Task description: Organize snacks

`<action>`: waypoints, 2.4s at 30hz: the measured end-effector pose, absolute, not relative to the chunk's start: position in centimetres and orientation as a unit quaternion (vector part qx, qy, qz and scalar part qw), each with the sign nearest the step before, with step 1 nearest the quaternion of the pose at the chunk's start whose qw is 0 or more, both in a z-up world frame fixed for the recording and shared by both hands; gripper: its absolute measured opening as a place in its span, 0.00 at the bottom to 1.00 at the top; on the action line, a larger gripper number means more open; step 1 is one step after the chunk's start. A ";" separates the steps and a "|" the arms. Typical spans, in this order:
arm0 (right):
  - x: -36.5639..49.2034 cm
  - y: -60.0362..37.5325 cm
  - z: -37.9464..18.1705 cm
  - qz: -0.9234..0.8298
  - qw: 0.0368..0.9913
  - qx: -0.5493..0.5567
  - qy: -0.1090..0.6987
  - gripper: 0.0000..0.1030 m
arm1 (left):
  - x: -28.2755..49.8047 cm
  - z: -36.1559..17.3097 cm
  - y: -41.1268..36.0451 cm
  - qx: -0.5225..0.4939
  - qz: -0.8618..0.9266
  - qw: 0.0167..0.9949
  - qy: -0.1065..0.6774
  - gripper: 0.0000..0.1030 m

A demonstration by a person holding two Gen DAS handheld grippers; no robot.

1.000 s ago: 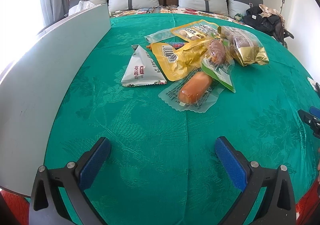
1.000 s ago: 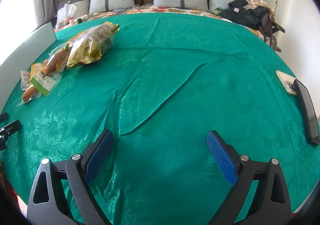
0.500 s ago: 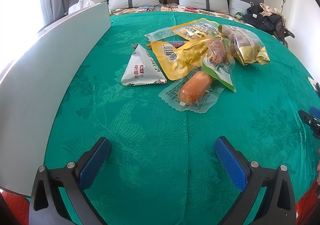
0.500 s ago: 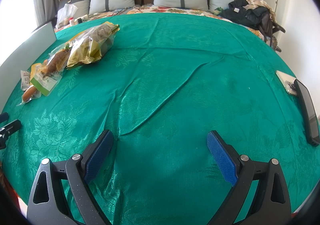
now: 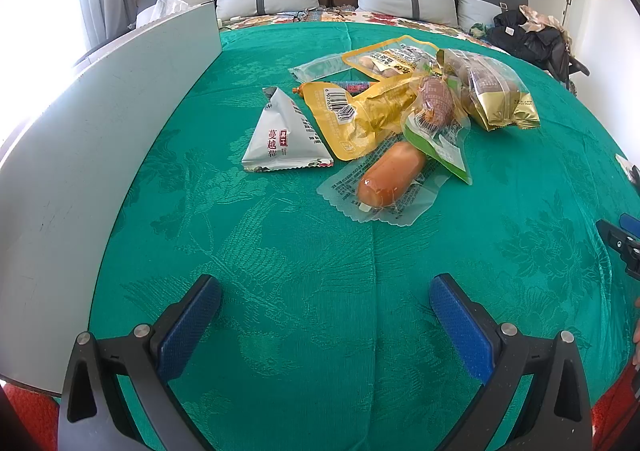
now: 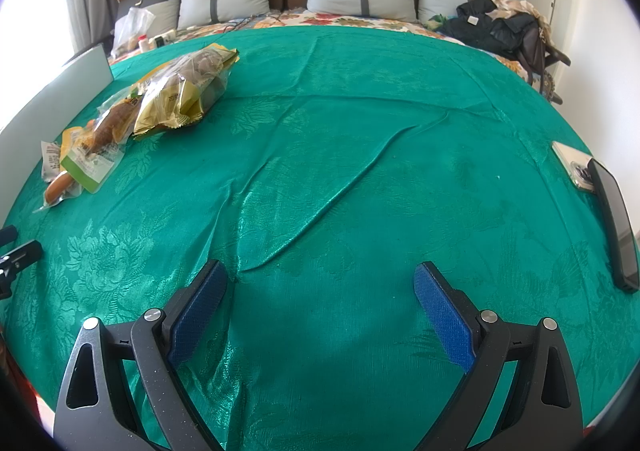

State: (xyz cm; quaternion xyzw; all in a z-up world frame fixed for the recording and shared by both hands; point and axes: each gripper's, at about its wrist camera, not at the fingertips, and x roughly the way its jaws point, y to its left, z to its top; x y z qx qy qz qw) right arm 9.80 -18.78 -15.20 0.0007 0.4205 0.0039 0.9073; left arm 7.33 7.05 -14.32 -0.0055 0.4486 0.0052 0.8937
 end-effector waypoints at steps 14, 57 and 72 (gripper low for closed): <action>9.8 -18.8 -15.2 0.004 0.907 0.001 0.420 0.94 | 7.4 -14.3 7.0 -0.006 0.005 0.894 0.449 1.00; 10.0 -18.8 -15.2 0.005 0.907 0.001 0.420 0.94 | 12.3 -11.0 11.7 -0.074 0.011 0.882 0.466 0.83; 10.0 -18.8 -15.2 0.005 0.907 0.001 0.420 0.94 | 14.6 -11.6 11.4 -0.065 -0.039 0.859 0.507 0.31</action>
